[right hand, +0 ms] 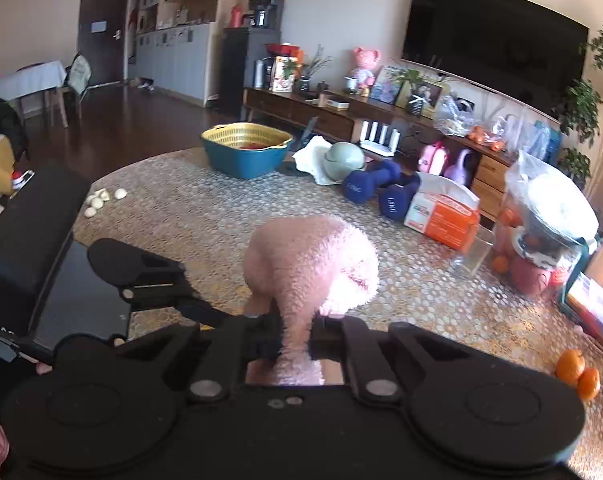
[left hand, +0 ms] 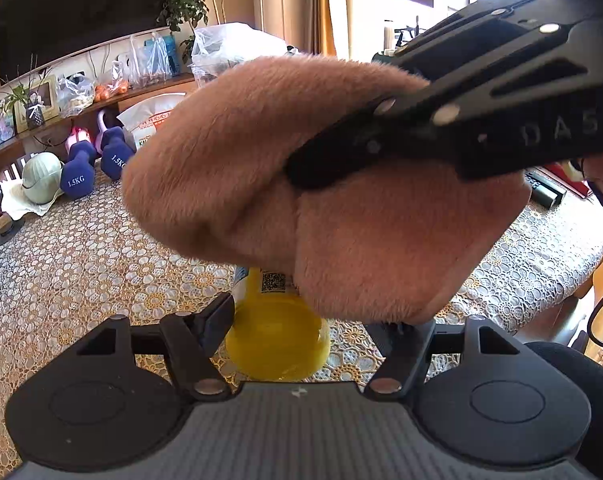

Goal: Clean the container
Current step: 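Wipe the towel over the bottle cap and label with the right gripper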

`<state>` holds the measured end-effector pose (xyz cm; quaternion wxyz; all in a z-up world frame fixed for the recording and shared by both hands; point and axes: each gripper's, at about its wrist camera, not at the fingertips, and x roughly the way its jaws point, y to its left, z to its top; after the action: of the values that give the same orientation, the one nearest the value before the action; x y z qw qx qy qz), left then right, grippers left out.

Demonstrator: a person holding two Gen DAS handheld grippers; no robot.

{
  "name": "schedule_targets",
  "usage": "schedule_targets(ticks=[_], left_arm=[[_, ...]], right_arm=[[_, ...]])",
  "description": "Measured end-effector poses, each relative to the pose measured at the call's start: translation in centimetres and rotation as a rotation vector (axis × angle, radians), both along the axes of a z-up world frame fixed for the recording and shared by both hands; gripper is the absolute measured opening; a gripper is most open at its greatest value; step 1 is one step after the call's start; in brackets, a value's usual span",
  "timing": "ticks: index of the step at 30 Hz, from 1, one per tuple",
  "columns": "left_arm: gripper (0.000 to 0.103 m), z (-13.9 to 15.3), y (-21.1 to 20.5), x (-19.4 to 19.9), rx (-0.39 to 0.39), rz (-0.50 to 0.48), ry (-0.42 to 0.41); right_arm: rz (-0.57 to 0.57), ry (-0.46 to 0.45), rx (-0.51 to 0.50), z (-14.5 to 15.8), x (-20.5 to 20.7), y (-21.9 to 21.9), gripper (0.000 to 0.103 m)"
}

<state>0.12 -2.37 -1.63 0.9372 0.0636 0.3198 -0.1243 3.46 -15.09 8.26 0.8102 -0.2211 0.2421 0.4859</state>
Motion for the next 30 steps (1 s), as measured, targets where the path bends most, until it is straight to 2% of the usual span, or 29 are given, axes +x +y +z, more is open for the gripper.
schedule_targets(ticks=[3,8,16,21,25,30], left_arm=[[0.069,0.1,-0.3,-0.2,-0.001,-0.013,-0.005],[0.069,0.1,-0.4,-0.3,-0.005,-0.018,-0.006],[0.069,0.0,0.1,-0.1,-0.023,-0.008,-0.001],[0.069,-0.3,1.8,0.6,-0.052,0.046,0.02],[0.069,-1.0,3.1,1.5,-0.097,0.086,0.065],[0.068,-1.7,3.3,1.6,-0.087,0.092,0.079]], right_arm=[[0.048,-0.005,-0.055,-1.0,-0.8,1.6,0.008],[0.064,-0.003,-0.108,-2.6,-0.7,2.5,0.008],[0.003,-0.031,-0.165,-4.0,1.7,2.2,0.009],[-0.049,-0.039,-0.201,-4.7,3.5,1.6,0.009],[-0.084,-0.001,-0.231,-6.1,4.7,0.9,0.009],[-0.124,0.033,-0.213,-7.9,5.2,0.3,0.01]])
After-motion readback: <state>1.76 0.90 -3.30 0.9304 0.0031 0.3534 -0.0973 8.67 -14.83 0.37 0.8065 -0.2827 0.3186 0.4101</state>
